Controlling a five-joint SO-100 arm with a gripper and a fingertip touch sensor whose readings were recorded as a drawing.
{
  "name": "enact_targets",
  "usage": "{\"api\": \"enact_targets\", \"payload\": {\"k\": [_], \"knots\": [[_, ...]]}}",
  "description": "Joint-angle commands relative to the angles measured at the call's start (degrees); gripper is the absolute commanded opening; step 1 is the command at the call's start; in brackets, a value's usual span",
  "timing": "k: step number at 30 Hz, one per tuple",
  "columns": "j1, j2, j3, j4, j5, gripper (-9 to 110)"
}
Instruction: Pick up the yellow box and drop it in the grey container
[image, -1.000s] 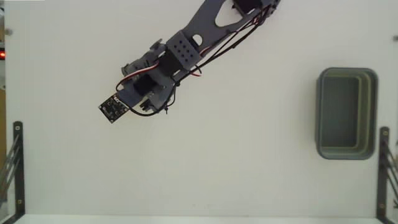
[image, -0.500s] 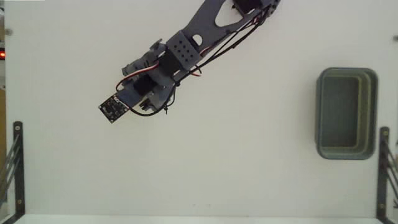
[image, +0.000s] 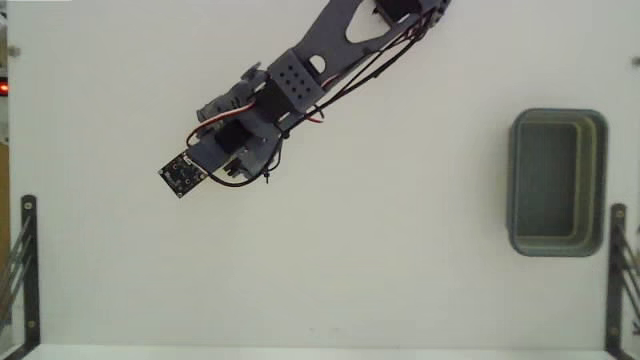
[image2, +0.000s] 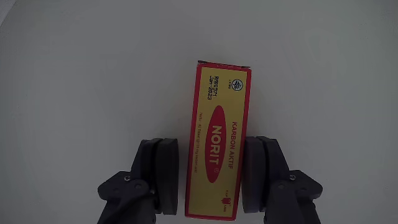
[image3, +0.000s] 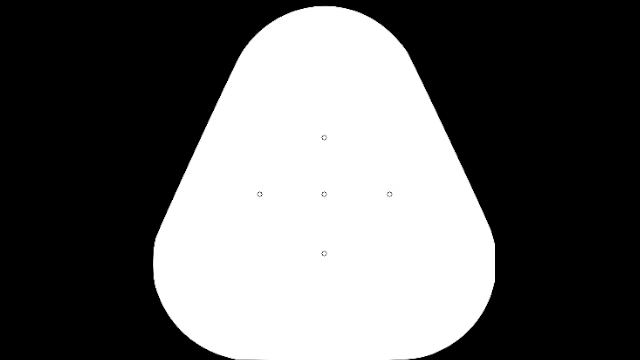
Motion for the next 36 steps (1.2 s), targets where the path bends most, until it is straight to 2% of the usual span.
{"api": "enact_targets", "payload": {"k": [1, 36], "knots": [[1.26, 2.2, 0.05, -0.48, 0.26, 58], [1.26, 2.2, 0.05, -0.48, 0.26, 49]]}}
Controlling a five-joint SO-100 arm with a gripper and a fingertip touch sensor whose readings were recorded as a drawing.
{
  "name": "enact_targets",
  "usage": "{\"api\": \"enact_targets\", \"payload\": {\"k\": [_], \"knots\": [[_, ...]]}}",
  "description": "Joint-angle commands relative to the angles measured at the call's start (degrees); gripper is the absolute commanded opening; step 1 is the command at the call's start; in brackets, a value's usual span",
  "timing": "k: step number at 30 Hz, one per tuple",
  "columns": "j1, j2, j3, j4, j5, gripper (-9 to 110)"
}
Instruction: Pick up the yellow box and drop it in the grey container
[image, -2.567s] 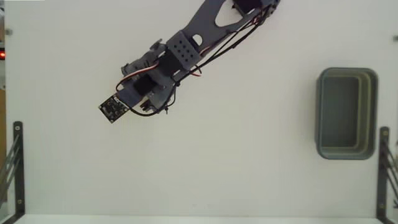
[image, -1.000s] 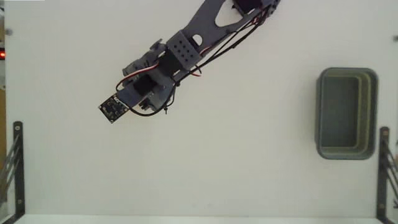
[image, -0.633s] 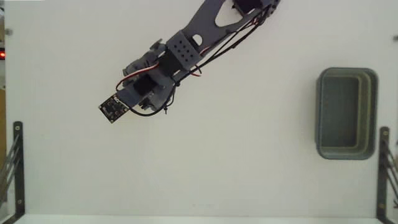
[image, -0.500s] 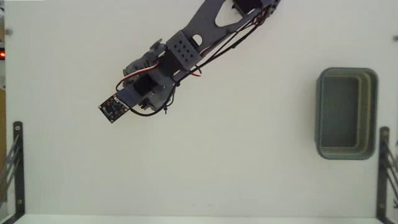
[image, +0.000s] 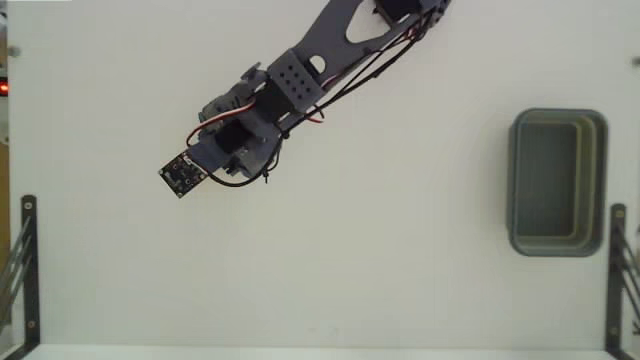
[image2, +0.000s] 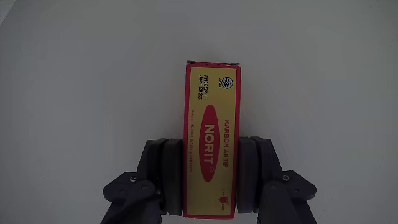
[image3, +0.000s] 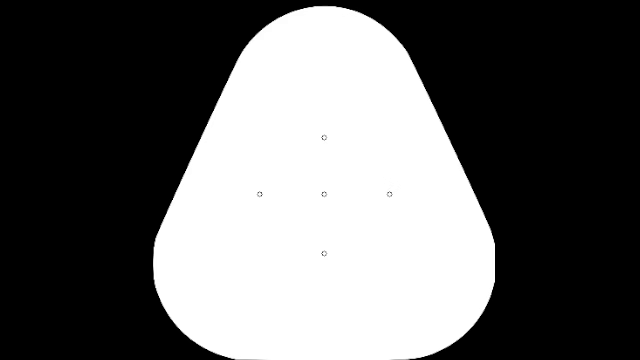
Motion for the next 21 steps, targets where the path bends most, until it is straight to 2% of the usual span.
{"api": "enact_targets", "payload": {"k": [1, 21], "knots": [[1.26, 2.2, 0.05, -0.48, 0.26, 49], [1.26, 2.2, 0.05, -0.48, 0.26, 44]]}}
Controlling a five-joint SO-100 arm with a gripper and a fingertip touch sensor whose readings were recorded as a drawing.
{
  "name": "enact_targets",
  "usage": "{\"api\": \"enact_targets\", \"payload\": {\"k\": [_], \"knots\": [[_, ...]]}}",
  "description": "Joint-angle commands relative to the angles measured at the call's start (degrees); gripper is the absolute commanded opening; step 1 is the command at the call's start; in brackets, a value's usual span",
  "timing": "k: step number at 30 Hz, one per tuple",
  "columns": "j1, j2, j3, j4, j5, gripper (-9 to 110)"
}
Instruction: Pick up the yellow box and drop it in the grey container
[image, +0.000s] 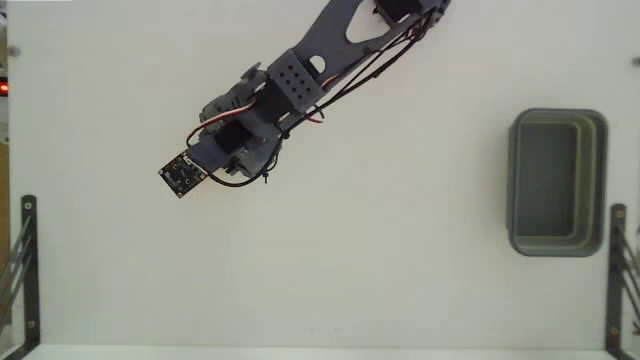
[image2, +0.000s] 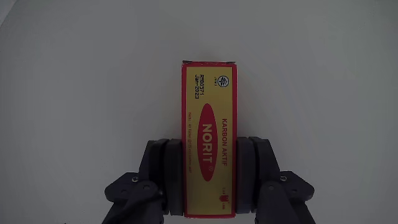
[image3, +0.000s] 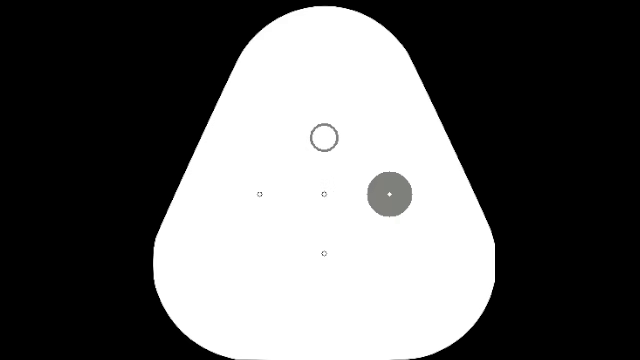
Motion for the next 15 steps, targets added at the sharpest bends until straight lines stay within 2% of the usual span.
{"api": "enact_targets", "payload": {"k": [1, 15], "knots": [[1.26, 2.2, 0.05, -0.48, 0.18, 44], [1.26, 2.2, 0.05, -0.48, 0.18, 40]]}}
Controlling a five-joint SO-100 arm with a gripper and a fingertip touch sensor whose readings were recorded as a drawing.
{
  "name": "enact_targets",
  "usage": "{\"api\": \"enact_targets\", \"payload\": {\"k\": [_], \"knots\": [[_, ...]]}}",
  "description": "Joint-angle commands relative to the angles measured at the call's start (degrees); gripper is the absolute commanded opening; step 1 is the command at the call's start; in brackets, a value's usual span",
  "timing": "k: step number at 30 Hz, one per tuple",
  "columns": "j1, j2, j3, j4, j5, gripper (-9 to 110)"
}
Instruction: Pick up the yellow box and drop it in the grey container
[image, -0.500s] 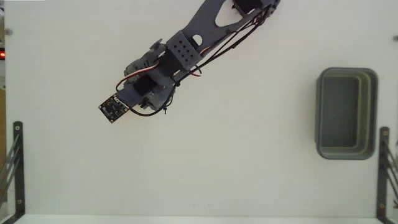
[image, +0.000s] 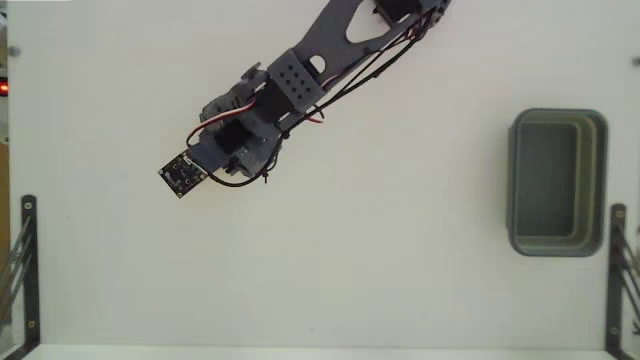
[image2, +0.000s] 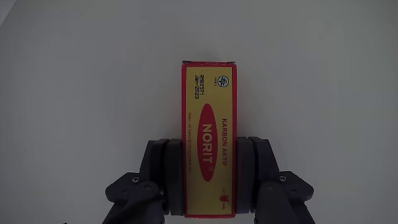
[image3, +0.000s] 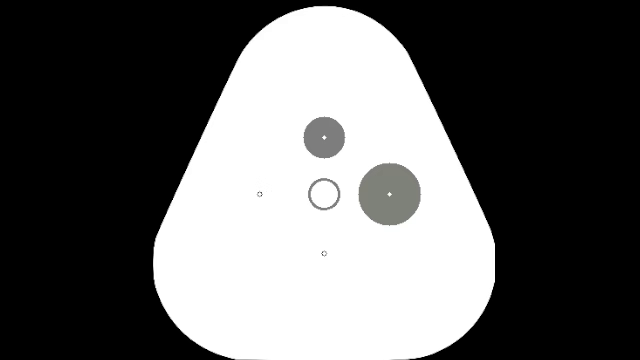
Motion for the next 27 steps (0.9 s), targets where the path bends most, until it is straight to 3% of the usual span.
{"api": "enact_targets", "payload": {"k": [1, 17, 27], "knots": [[1.26, 2.2, 0.05, -0.48, 0.18, 40], [1.26, 2.54, -1.43, 1.33, 0.18, 39], [1.26, 3.25, -14.99, 15.6, 0.18, 39]]}}
